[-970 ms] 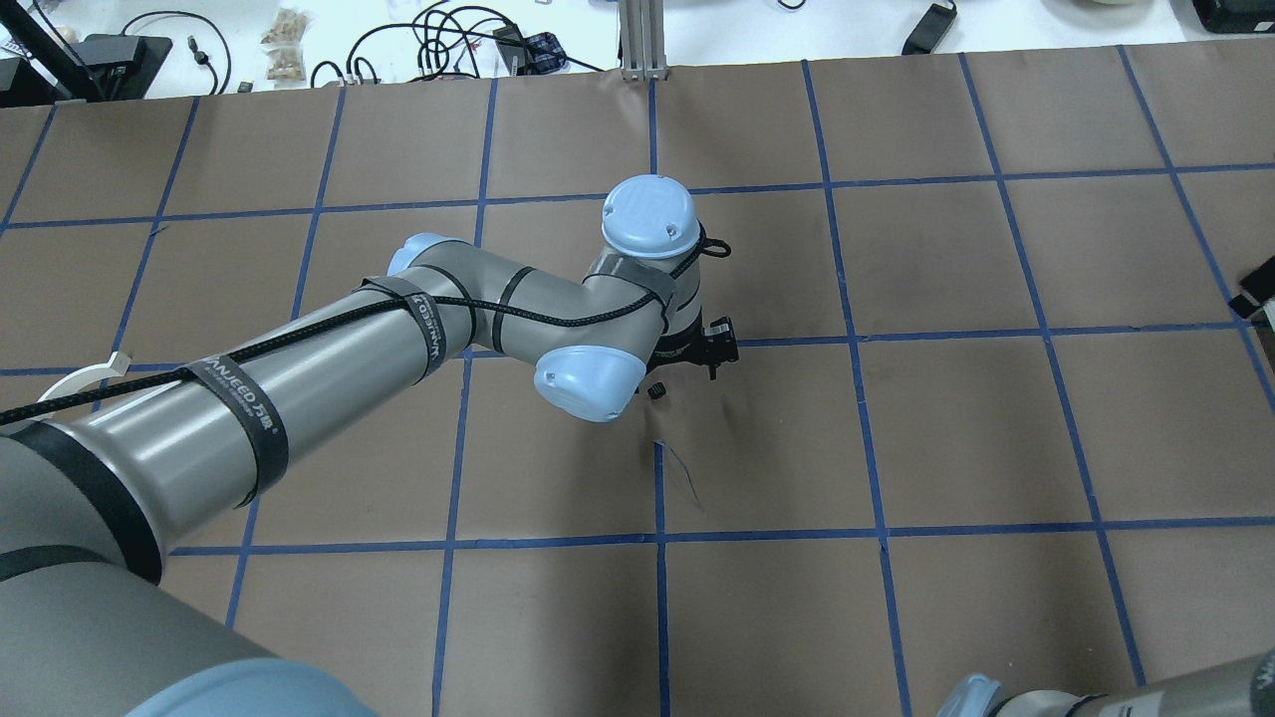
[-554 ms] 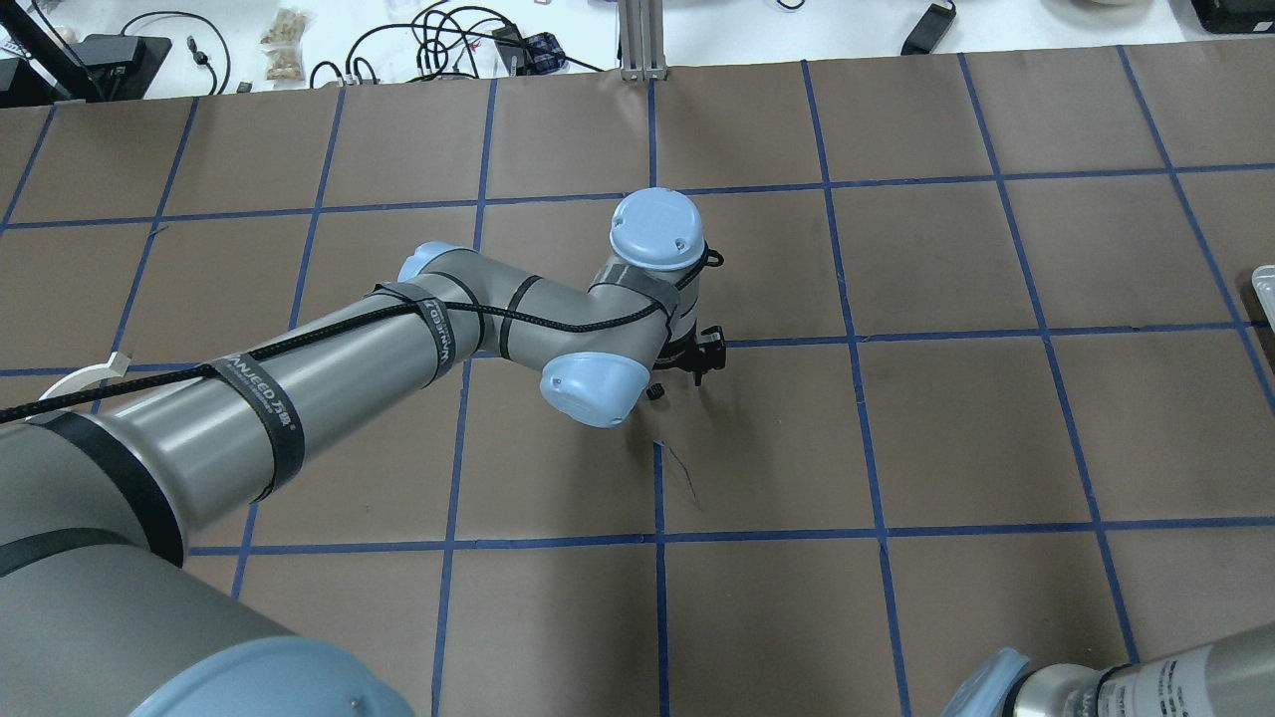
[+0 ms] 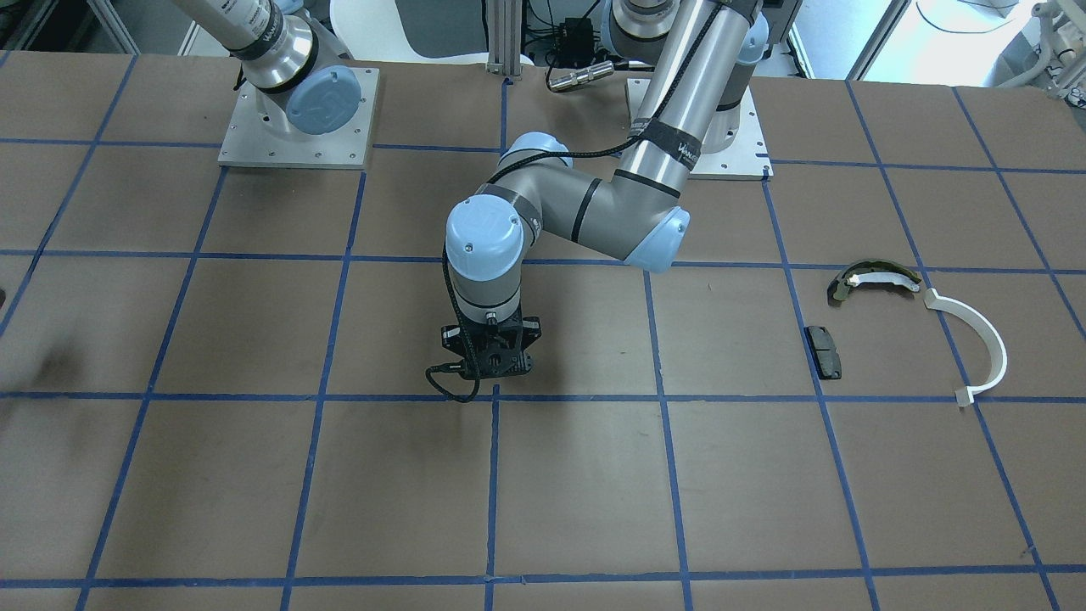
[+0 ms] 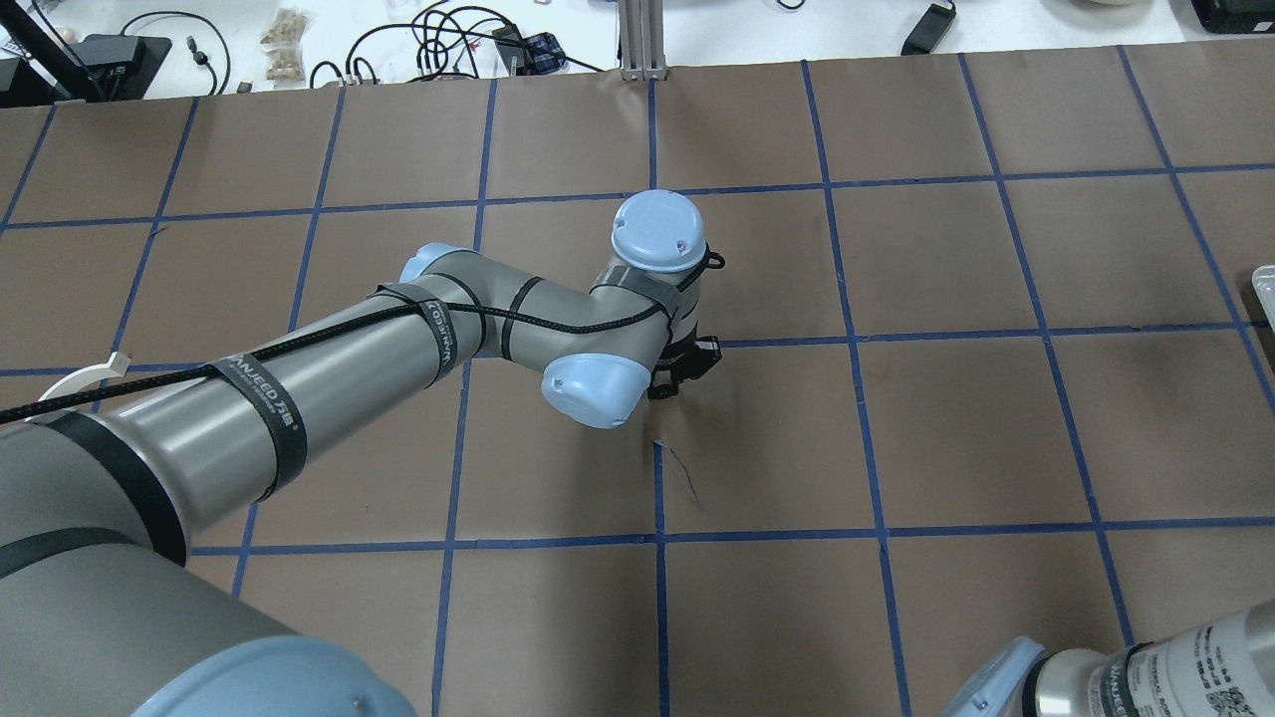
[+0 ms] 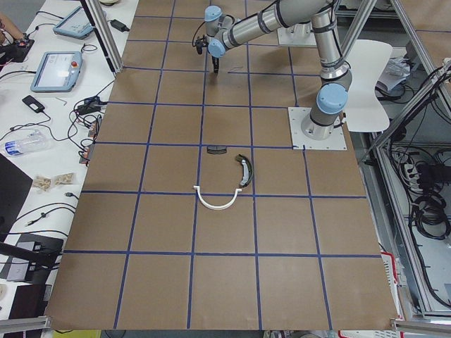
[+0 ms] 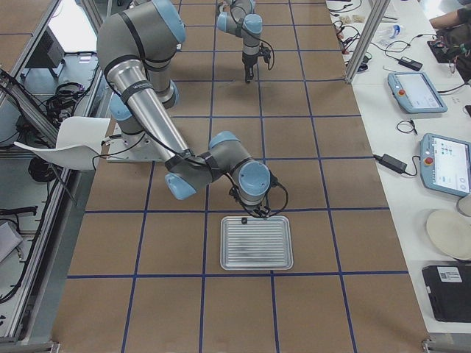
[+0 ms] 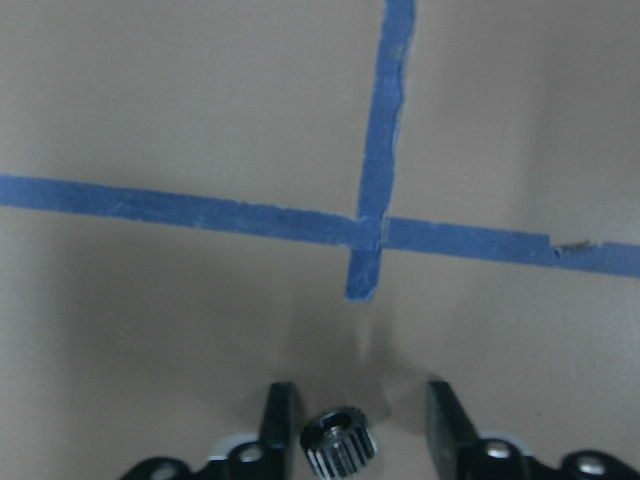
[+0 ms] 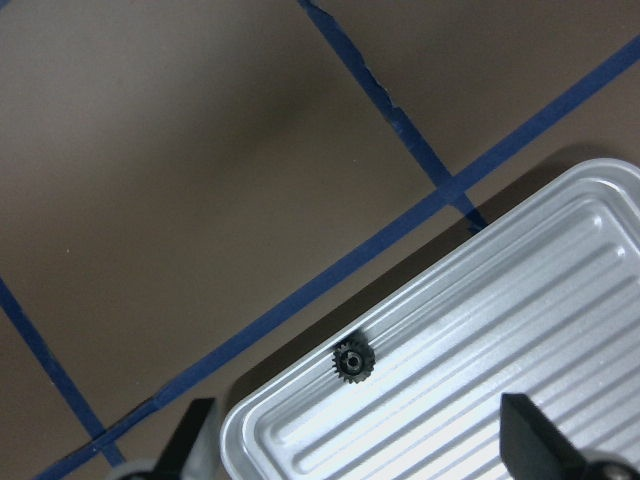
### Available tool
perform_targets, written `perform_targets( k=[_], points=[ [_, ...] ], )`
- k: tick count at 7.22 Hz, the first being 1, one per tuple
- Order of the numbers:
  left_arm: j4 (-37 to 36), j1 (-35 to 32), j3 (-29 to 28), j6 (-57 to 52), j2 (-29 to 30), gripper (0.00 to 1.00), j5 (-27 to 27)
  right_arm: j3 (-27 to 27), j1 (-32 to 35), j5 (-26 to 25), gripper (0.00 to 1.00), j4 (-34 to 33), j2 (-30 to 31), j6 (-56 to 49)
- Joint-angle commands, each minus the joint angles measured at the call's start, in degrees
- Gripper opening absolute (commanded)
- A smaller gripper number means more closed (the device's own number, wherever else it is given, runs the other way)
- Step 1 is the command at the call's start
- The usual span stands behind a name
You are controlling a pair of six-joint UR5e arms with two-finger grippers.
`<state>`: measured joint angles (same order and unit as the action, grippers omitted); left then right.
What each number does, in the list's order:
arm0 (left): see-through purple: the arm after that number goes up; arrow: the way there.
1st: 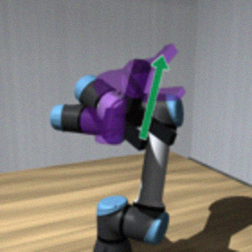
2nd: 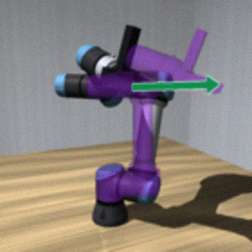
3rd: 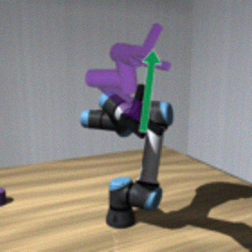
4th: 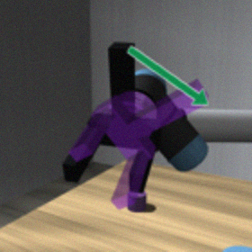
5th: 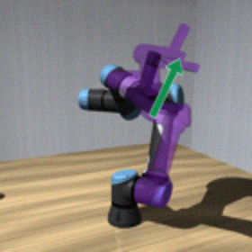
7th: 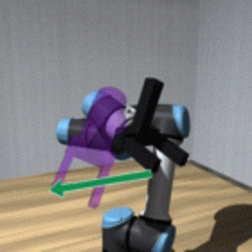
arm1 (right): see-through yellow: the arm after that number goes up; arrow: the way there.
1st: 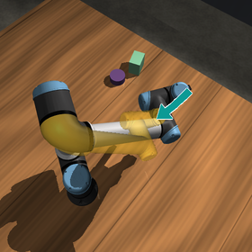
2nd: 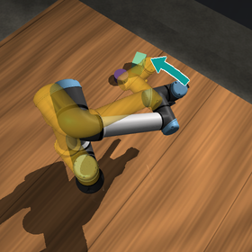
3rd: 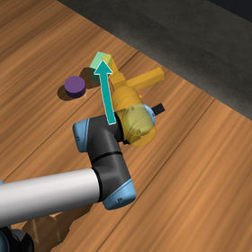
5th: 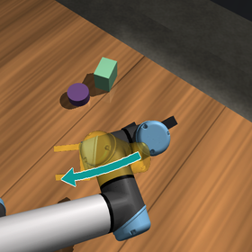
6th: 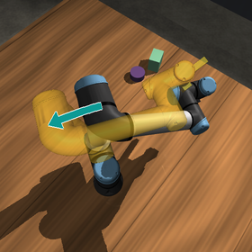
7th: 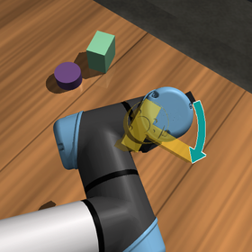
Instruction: Place bearing gear from tray to pile
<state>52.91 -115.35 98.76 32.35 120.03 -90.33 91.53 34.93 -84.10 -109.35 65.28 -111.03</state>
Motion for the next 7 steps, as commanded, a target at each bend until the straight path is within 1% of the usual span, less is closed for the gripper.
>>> perform_targets(
  k=[1, 2, 3, 4, 5, 6, 7],
  points=[
    [5.41, 1.16, -0.50, -0.10, -3.81, 0.00, -0.45, -0.21, -0.83, 3.05, 1.00, -3.57, -2.69, -11.95],
    [8.15, 5.70, 0.20, -0.36, -6.10, 0.00, -0.54, -0.21, -0.83, 3.42, 1.00, -3.76, -3.83, -14.11],
    [9.31, 11.66, 1.86, -0.80, -6.82, 0.00, -0.37, -0.12, -0.83, 3.42, 1.00, -3.85, -4.80, -17.70],
    [9.32, 18.07, 4.05, -6.11, -8.13, 0.00, -0.63, -0.04, -0.83, 3.07, 1.00, -5.77, -5.16, -20.26],
    [9.15, 25.45, 5.46, -15.91, -8.93, 0.00, -0.72, 0.40, -0.83, 2.55, 0.91, -7.44, -5.60, -21.07],
    [9.49, 31.79, 6.00, -24.97, -9.89, 0.00, -1.50, 0.40, -0.83, 2.54, 0.89, -7.46, -6.38, -22.64],
    [8.63, 37.07, 9.57, -33.41, -10.86, 0.00, -5.69, 0.32, -0.75, 2.54, 0.73, -7.37, -7.00, -22.57]
  ],
)
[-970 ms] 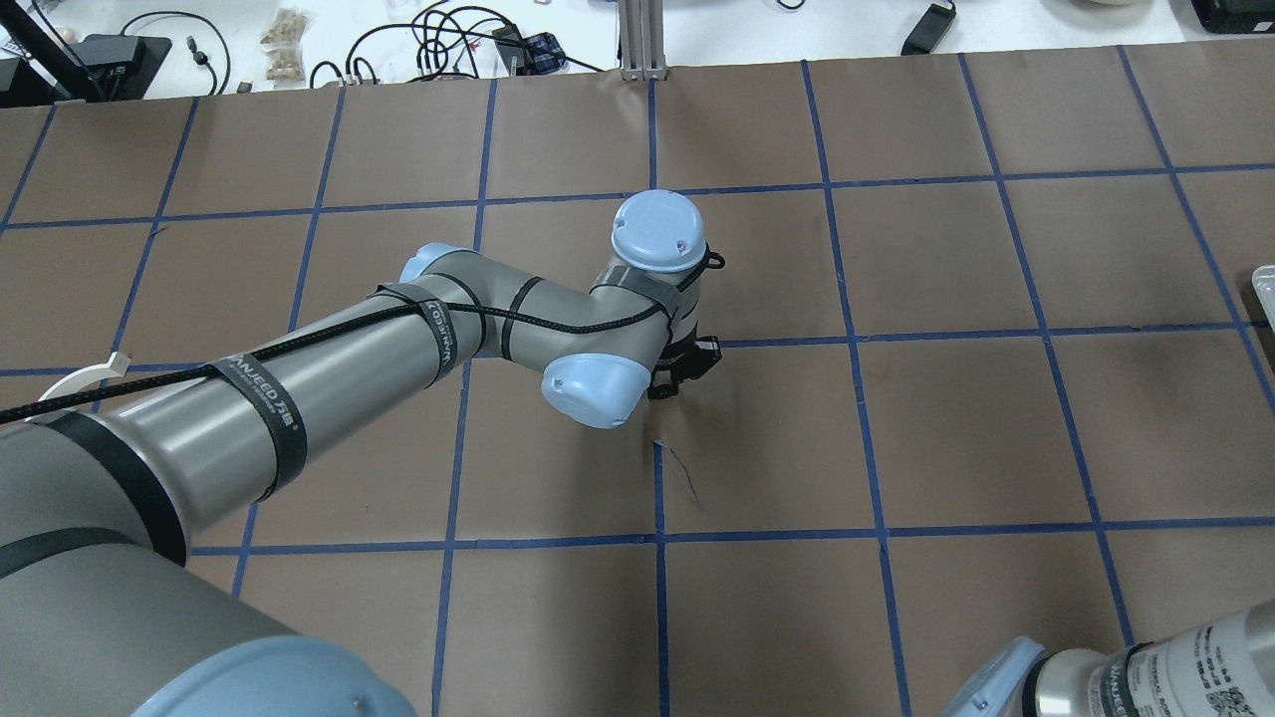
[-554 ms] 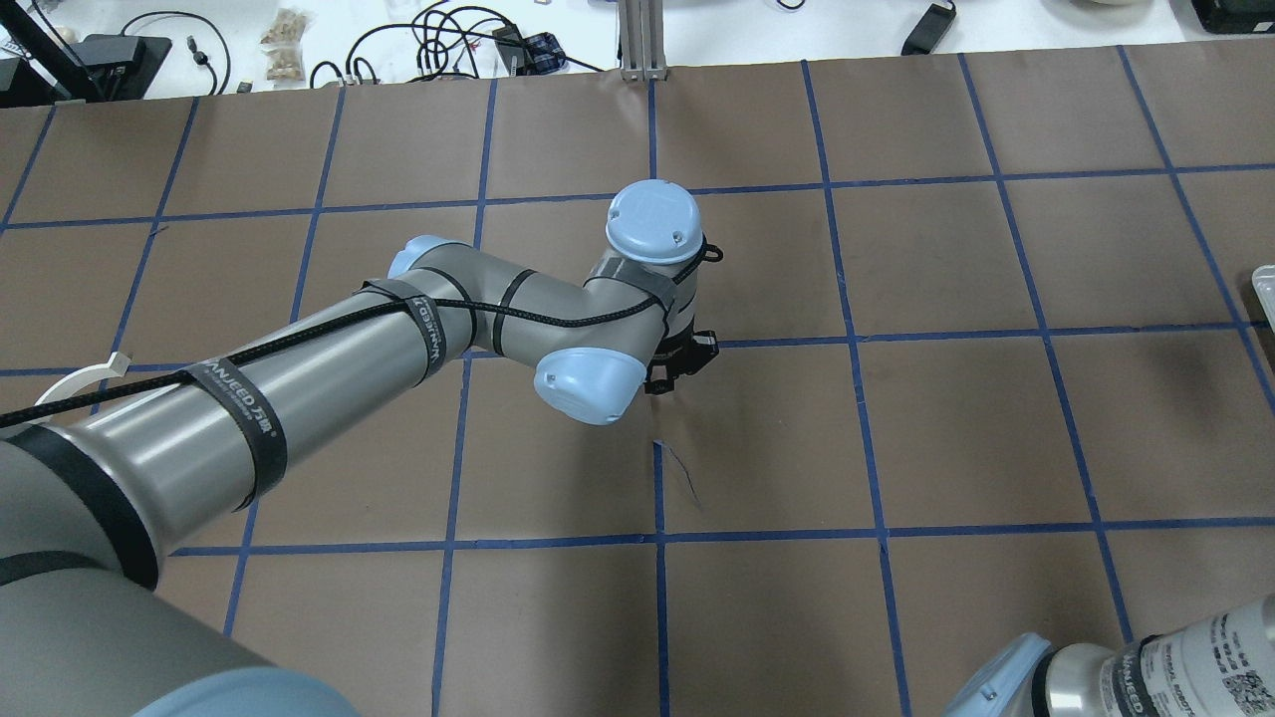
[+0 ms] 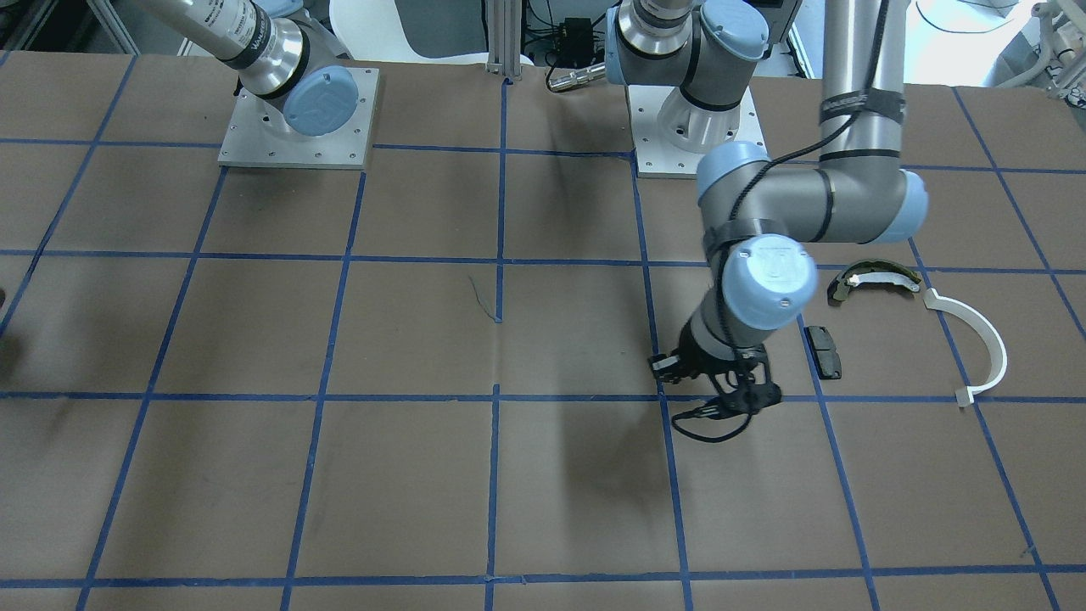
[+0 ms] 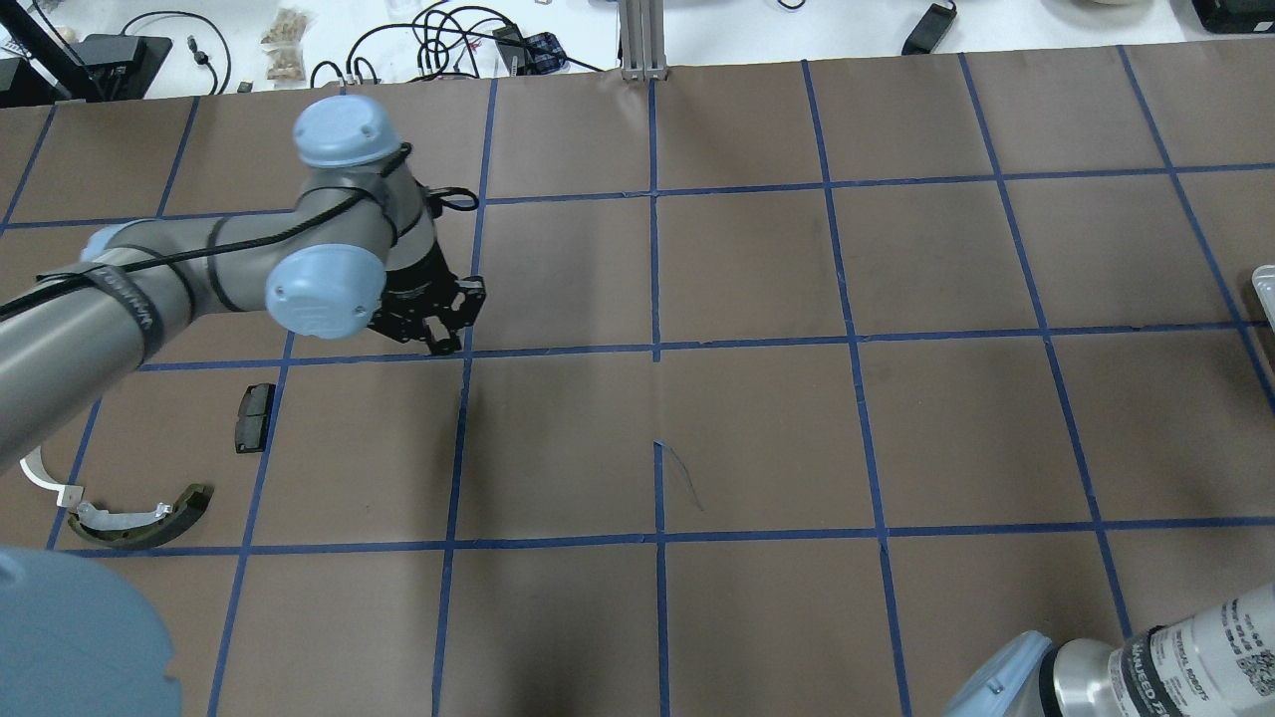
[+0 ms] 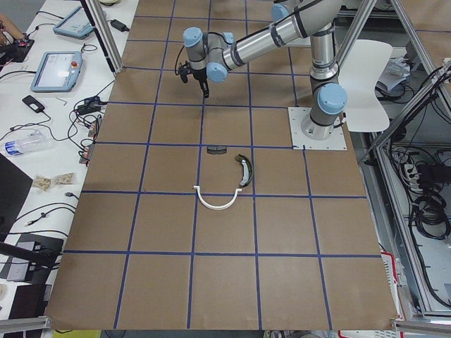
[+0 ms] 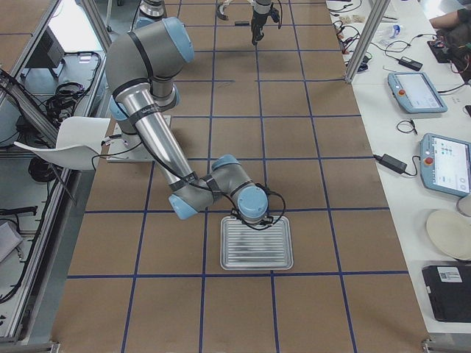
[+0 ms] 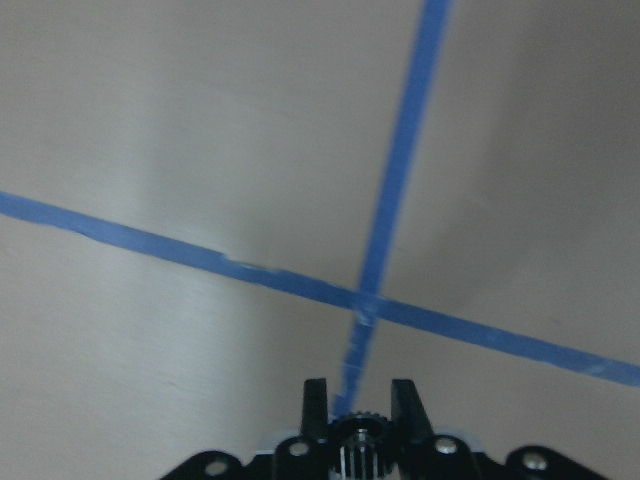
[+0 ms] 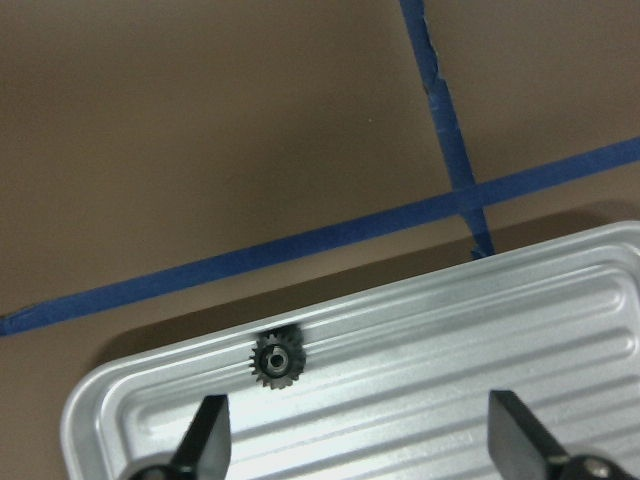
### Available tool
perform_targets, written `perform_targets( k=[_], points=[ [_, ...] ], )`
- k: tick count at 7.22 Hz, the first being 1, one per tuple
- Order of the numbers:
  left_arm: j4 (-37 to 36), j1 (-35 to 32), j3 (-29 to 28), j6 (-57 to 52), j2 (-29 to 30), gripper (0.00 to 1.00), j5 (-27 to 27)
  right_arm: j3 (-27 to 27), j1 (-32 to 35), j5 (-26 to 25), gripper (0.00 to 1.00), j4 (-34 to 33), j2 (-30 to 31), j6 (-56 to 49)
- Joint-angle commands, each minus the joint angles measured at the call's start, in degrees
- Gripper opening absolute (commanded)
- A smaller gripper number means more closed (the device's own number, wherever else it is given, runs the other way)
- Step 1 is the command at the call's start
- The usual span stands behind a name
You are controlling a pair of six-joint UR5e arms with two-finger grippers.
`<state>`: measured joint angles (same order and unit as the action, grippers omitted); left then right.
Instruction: Place bearing gear from tray to pile
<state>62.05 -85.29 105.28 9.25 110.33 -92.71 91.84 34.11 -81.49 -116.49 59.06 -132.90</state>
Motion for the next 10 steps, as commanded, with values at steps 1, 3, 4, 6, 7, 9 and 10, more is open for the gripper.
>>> perform_targets(
  k=[1, 3, 4, 6, 7, 9, 10],
  points=[
    [-2.44, 12.98, 5.18, -19.61, -2.48, 0.00, -5.71, 0.18, 0.43, 0.01, 0.68, 0.04, -0.78, 0.00],
    [-2.55, 24.42, 5.46, -34.57, -2.40, 0.00, -8.79, 0.27, 0.52, -0.07, 0.67, -0.05, -1.74, -0.25],
    [-4.38, 28.30, 5.29, -41.26, -0.92, 0.00, -8.72, 0.27, 0.52, -0.16, 0.67, 0.21, -2.01, -0.08],
    [-7.65, 29.13, 7.73, -42.30, -0.47, 0.00, -8.72, 0.27, 0.61, -1.47, 0.67, 1.09, -1.93, 0.01],
    [-7.65, 29.13, 7.57, -42.73, -0.56, 0.00, -8.89, 0.27, 0.61, -1.65, 0.67, 1.01, -2.01, 0.01],
    [-7.56, 29.22, 7.14, -43.17, -0.82, 1.00, -8.37, 0.27, 0.61, -3.06, 0.66, 1.18, -2.02, 0.09],
    [-7.56, 29.13, 7.13, -43.00, -0.91, 1.00, -8.19, 0.27, 0.61, -3.32, 0.66, 1.18, -1.84, 0.18]
  ],
)
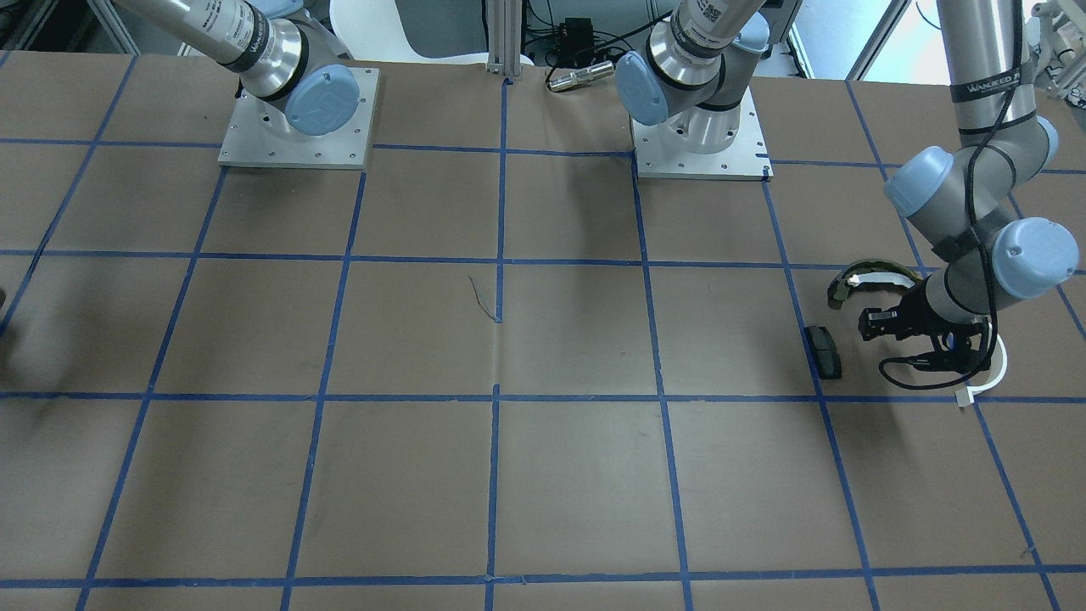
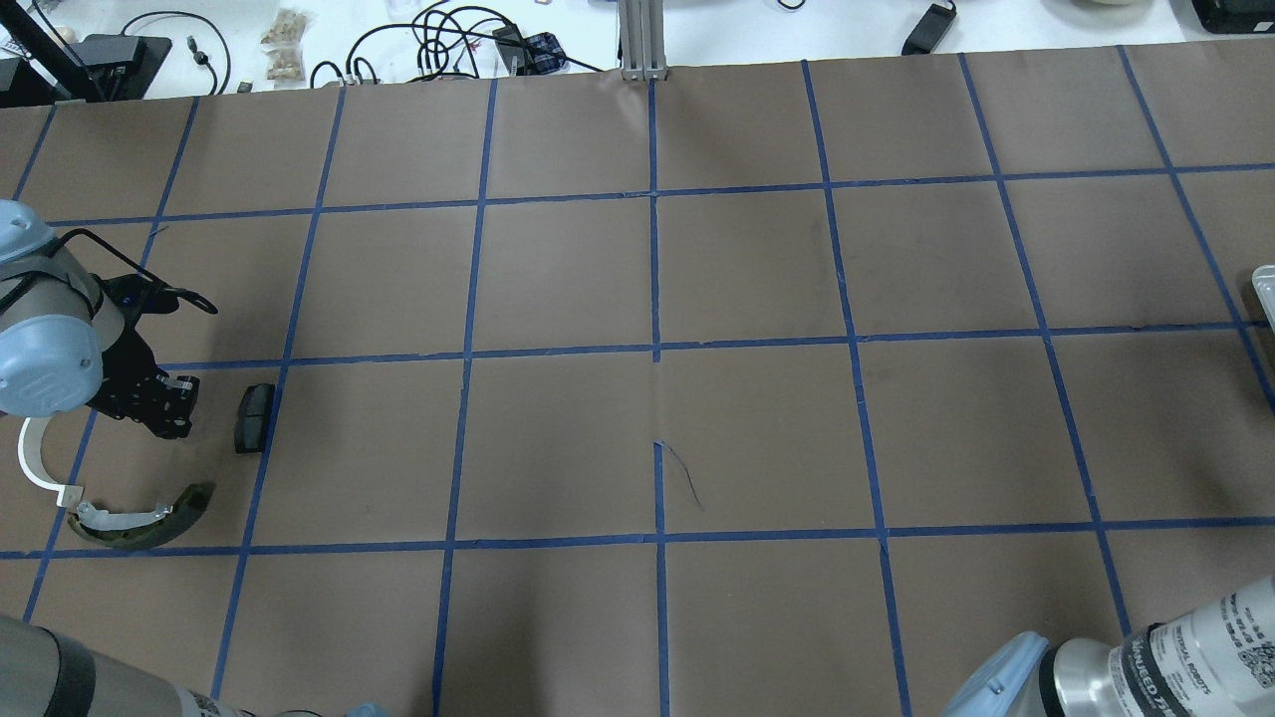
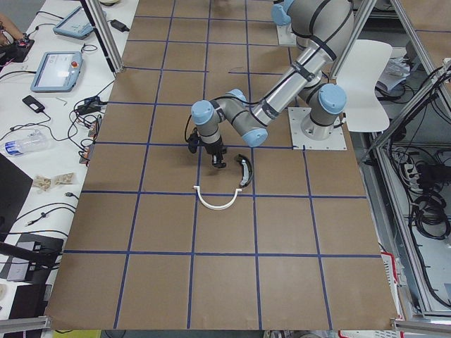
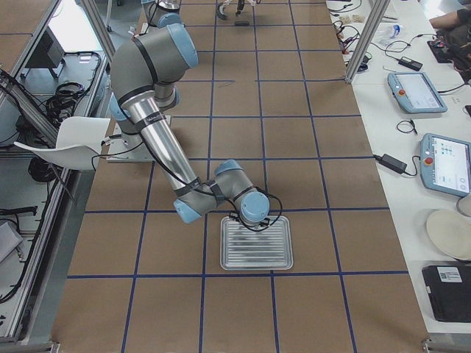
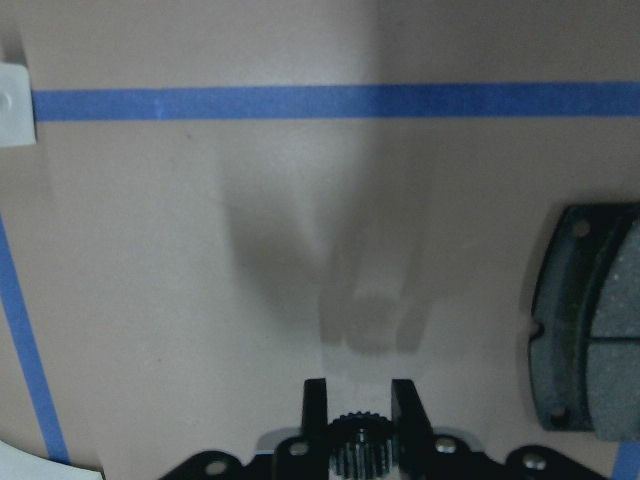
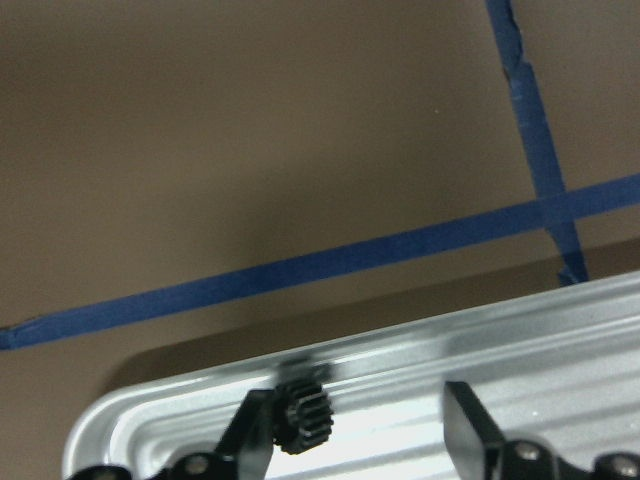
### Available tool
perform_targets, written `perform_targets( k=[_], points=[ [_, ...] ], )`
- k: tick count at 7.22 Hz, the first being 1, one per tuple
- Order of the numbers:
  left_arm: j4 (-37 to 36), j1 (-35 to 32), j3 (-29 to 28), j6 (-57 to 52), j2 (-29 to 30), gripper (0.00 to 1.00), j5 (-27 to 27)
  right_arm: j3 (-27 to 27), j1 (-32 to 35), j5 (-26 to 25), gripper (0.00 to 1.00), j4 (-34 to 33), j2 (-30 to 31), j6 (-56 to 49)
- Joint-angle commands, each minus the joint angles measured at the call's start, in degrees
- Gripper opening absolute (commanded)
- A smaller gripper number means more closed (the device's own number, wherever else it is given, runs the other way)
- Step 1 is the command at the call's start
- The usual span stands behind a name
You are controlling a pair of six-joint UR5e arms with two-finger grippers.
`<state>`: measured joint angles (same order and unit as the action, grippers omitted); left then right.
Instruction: Place bearing gear from tray to pile
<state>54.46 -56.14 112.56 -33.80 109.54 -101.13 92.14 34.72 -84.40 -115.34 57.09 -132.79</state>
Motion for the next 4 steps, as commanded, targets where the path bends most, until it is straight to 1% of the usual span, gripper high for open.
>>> perform_targets(
  k=[1, 2, 3, 4],
  points=[
    [0.12, -0.19, -0.15, 0.31, -0.55, 1.00, 0.23, 0.06, 0.00, -1.28, 0.62, 0.11, 0.04, 0.08],
    [0.12, -0.72, -0.23, 0.48, -0.90, 1.00, 0.41, -0.03, 0.00, -3.55, 0.35, 0.29, 0.13, 0.77],
    [0.21, -1.59, -0.23, 1.01, -1.17, 1.00, 0.41, -0.03, 0.00, -5.58, 0.13, 0.29, 0.22, 1.48],
    [0.73, -4.82, -0.32, 3.97, -2.21, 1.00, 0.93, -0.03, 0.09, -5.68, 0.00, 0.38, 0.22, 1.48]
  ],
)
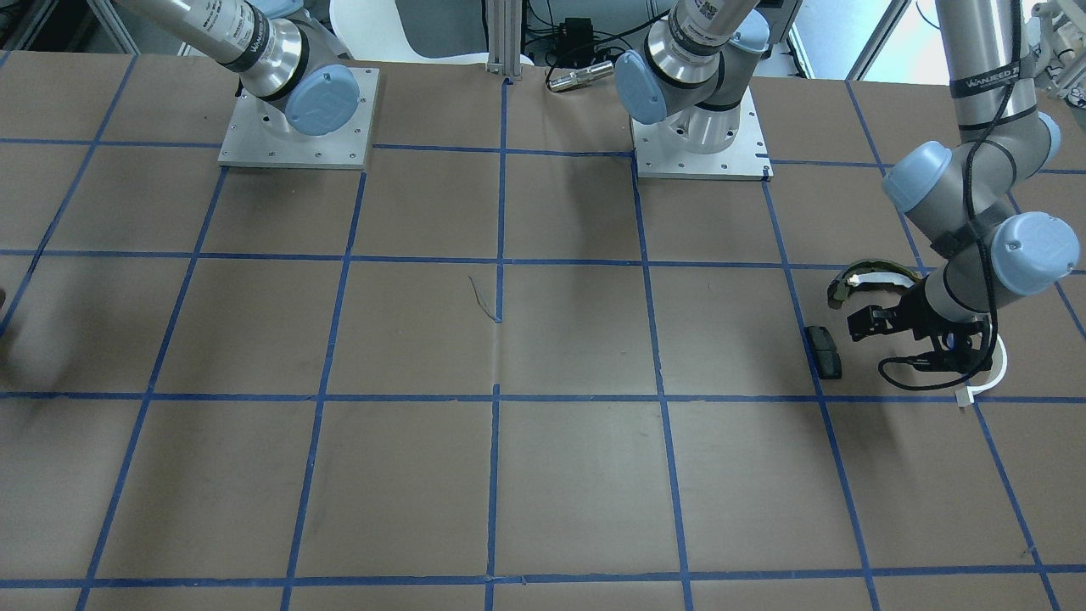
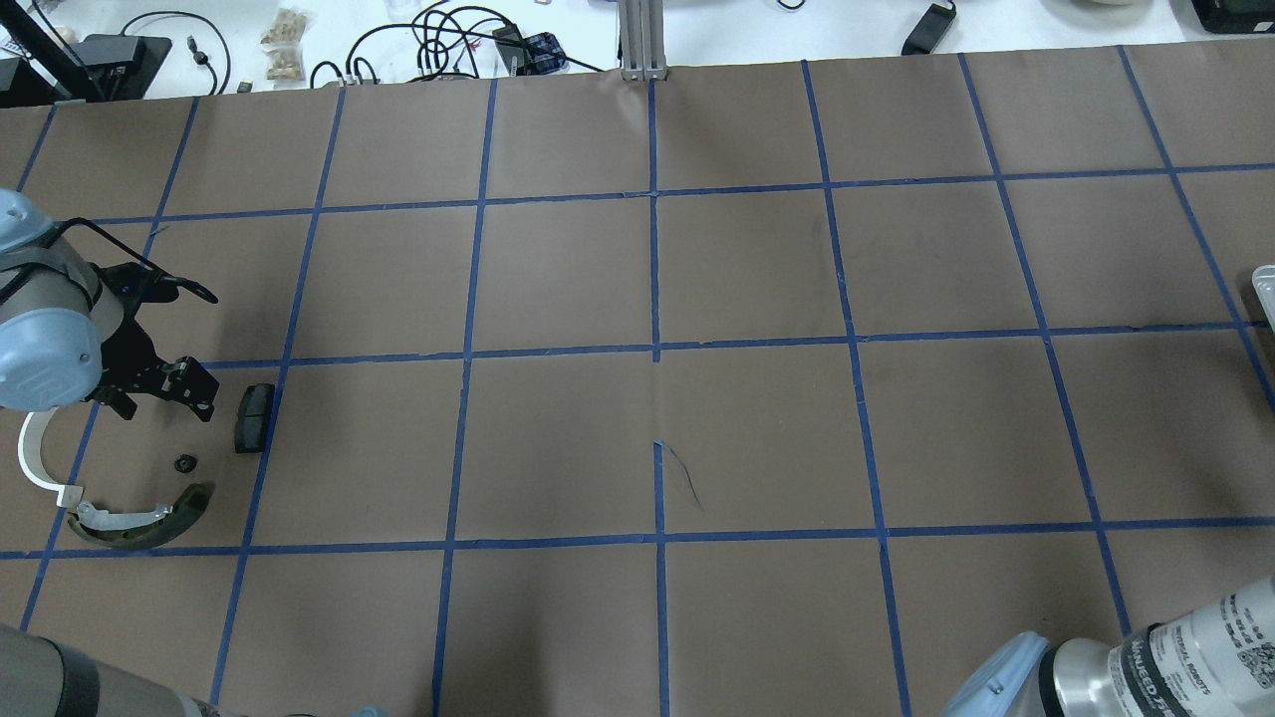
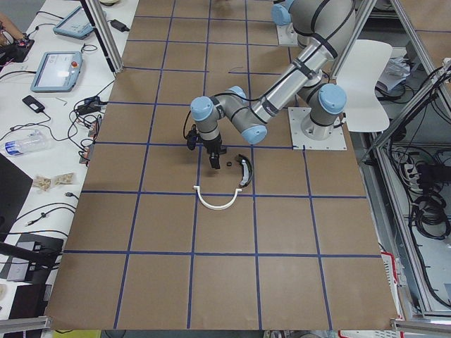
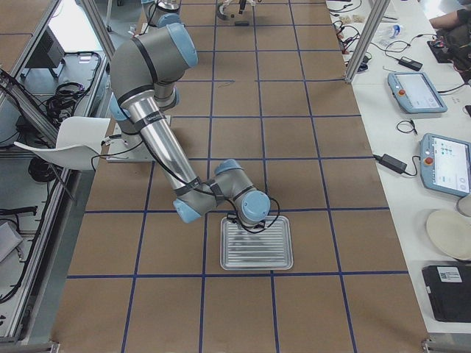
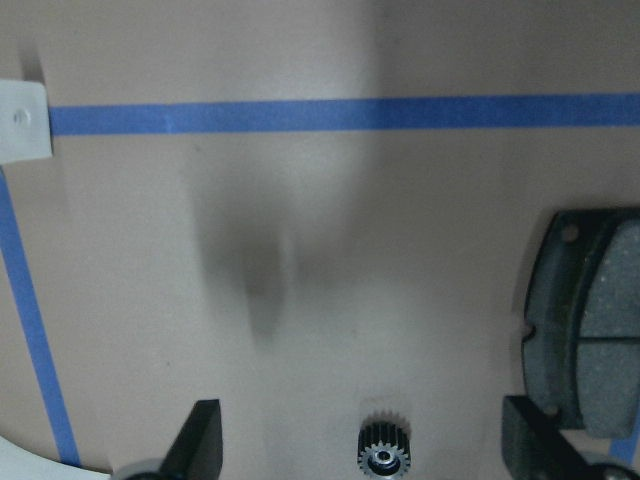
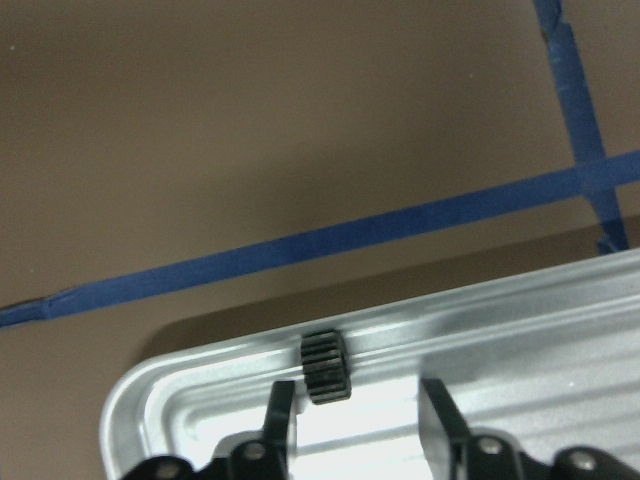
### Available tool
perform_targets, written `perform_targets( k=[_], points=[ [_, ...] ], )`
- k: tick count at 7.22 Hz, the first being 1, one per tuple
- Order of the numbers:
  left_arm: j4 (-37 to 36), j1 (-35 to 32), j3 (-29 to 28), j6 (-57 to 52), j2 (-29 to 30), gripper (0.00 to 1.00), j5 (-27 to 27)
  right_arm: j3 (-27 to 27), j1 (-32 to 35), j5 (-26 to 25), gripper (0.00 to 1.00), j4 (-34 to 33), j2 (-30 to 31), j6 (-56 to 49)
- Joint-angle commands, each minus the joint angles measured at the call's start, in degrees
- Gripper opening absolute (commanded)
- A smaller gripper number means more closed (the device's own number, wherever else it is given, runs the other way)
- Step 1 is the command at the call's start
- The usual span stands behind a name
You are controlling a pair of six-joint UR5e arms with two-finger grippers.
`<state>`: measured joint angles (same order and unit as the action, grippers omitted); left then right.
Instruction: Place bearing gear from tray to pile
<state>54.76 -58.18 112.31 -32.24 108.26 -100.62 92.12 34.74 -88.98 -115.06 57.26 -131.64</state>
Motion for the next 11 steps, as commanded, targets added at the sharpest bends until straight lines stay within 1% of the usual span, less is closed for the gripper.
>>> perform_targets(
  k=[1, 2, 3, 4, 5, 6, 7, 8, 9, 10, 11],
  points=[
    [0.69, -6.64, 0.01, 7.32, -1.99, 1.00, 0.34, -0.01, 0.15, -1.10, 0.00, 0.10, 0.13, 0.33],
    [2.00, -9.99, -0.08, 12.24, -3.05, 1.00, 1.38, -0.01, 0.16, -1.36, 0.00, 0.18, 0.22, 0.42],
    [2.36, -13.24, -0.16, 18.12, -4.54, 1.00, 3.57, -0.10, 0.24, -3.89, 0.00, 0.79, 0.22, 0.42],
    [3.50, -17.97, -0.95, 25.58, -5.86, 1.00, 4.02, -0.45, 0.24, -4.18, 0.00, 1.23, 0.48, 0.42],
    [6.99, -24.37, -4.87, 32.96, -6.31, 1.00, 4.46, -0.19, 0.24, -4.01, 0.00, 1.07, 0.57, 0.42],
    [12.94, -30.35, -11.61, 35.04, -6.22, 1.00, 4.73, -0.10, 0.24, -3.13, 0.45, 0.98, 0.57, 0.42],
    [20.48, -33.81, -18.38, 35.14, -6.83, 1.00, 7.25, -0.01, 0.24, -3.04, 0.50, 0.98, 0.57, 0.42],
    [26.91, -34.19, -24.97, 35.14, -7.97, 1.00, 8.67, -0.01, 0.24, -2.86, 0.54, 0.98, 0.48, 0.42],
    [32.46, -34.80, -30.08, 35.14, -9.20, 1.00, 8.43, -0.01, 0.24, -2.60, 0.58, 1.06, 0.57, 0.77],
    [33.12, -35.16, -31.61, 35.06, -10.60, 1.00, 8.86, 0.07, 0.24, -2.51, 0.58, 1.24, 0.57, 0.86],
    [33.30, -35.33, -31.37, 35.06, -10.44, 1.00, 8.69, 0.25, 0.59, -1.90, 0.59, 1.24, 0.57, 0.95]
  ],
)
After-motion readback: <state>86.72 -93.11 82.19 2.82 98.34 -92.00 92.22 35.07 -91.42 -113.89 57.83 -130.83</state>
